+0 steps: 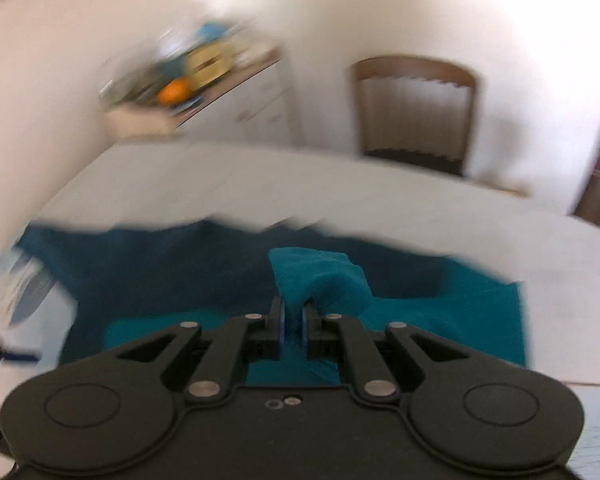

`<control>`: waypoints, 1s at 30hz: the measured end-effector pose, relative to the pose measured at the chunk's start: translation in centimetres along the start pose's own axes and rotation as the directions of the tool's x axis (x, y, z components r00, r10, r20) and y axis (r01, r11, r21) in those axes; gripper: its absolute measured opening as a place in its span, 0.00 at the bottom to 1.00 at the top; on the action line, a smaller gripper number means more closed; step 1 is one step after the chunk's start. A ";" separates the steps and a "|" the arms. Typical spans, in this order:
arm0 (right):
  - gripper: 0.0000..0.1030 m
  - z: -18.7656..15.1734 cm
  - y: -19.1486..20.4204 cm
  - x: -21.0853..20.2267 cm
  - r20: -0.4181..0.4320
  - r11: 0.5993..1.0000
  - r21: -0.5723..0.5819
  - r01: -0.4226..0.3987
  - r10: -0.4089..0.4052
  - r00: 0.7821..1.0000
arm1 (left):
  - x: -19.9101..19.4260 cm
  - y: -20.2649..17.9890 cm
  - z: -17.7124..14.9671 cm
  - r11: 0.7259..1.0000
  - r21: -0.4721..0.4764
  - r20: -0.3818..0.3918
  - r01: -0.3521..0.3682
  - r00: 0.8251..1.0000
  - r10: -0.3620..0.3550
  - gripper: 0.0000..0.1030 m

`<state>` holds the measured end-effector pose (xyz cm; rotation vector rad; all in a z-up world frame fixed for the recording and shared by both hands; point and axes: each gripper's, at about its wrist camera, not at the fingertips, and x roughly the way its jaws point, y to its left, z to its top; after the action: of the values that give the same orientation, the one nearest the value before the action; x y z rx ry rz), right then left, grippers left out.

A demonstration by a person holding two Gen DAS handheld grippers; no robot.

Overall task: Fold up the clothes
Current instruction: 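Fold the held sleeve and sweater side across the body with the right gripper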

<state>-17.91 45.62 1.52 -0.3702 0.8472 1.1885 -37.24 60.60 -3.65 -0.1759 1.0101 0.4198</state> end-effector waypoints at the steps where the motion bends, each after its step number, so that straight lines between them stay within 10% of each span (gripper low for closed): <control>1: 1.00 -0.5 1.8 0.9 -0.025 0.999 -0.031 -0.019 0.018 1.000 | -0.1 0.4 -0.1 1.000 0.000 0.002 0.004 1.000 -0.004 0.99; 10: 1.00 -3.9 9.9 6.6 -0.176 0.988 -0.145 -0.056 0.030 0.984 | -0.4 4.5 -1.6 0.998 -0.048 -0.007 0.029 1.000 -0.029 0.99; 16: 1.00 -1.4 6.1 3.0 -0.076 0.996 -0.053 -0.067 0.063 0.995 | -0.5 4.9 0.0 0.985 -0.103 0.050 0.141 0.989 -0.136 0.99; 25: 1.00 -3.6 6.2 2.2 -0.073 0.991 -0.073 -0.115 0.110 0.991 | 4.8 3.2 8.5 0.852 -0.314 0.082 0.419 0.906 -0.415 0.99; 30: 1.00 -6.7 8.8 2.6 -0.073 0.968 -0.221 -0.121 0.107 0.992 | 7.5 3.0 9.6 0.798 -0.440 0.066 0.412 0.901 -0.429 0.99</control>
<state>-28.24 46.09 -3.21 -0.5507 0.7958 1.3920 -27.53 68.43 -4.82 -0.8149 0.8652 0.2304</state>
